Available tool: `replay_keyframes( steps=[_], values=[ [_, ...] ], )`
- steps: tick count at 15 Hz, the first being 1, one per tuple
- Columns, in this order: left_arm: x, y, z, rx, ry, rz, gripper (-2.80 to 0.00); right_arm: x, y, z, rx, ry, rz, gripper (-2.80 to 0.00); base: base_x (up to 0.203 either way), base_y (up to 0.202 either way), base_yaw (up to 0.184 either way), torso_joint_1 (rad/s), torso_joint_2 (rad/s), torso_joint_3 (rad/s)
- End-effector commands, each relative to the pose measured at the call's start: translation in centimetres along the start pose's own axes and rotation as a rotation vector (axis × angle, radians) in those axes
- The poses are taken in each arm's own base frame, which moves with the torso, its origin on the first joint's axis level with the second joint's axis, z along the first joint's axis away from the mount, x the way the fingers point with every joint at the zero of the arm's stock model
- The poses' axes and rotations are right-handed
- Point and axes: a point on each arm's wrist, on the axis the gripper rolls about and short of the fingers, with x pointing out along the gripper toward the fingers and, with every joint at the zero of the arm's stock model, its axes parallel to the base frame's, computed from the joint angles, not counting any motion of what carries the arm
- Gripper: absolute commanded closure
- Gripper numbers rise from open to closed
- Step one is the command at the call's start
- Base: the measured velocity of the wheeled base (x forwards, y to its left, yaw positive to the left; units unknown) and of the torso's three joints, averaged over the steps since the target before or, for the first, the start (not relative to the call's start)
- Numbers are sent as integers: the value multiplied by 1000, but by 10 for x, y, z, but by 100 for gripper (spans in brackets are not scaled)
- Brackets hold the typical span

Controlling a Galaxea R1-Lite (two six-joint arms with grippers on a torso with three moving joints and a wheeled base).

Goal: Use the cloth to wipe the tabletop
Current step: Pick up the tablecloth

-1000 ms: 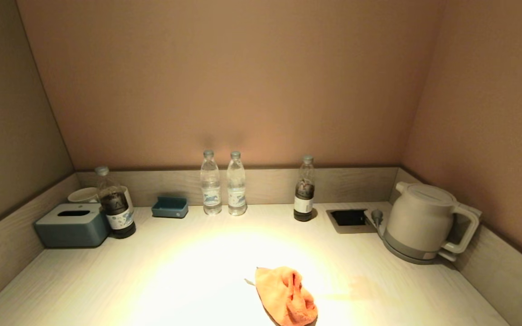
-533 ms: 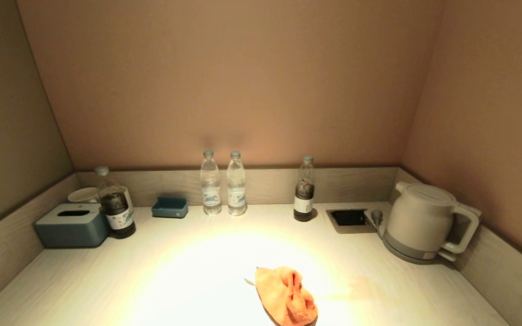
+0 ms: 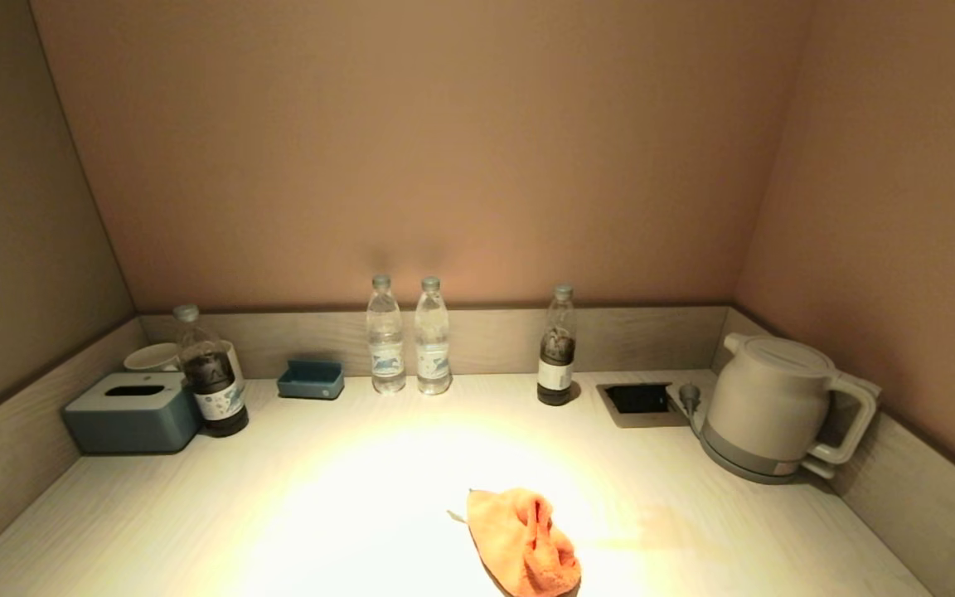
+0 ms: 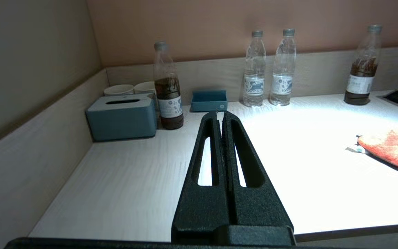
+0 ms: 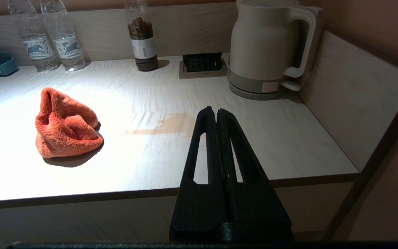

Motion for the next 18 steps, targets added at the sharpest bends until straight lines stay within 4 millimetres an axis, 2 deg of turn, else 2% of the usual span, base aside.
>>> replay_keyframes(
  steps=[1, 6, 18],
  values=[
    [0, 0, -7, -5, 64, -1, 0, 0, 0, 0, 0, 1, 0, 0, 0, 0, 0, 0, 0, 0],
    [-2, 1, -19, -36, 190, 58, 0, 0, 0, 0, 0, 1, 0, 0, 0, 0, 0, 0, 0, 0],
    [-2, 1, -19, -63, 190, 68, 0, 0, 0, 0, -2, 0, 0, 0, 0, 0, 0, 0, 0, 0]
  ],
)
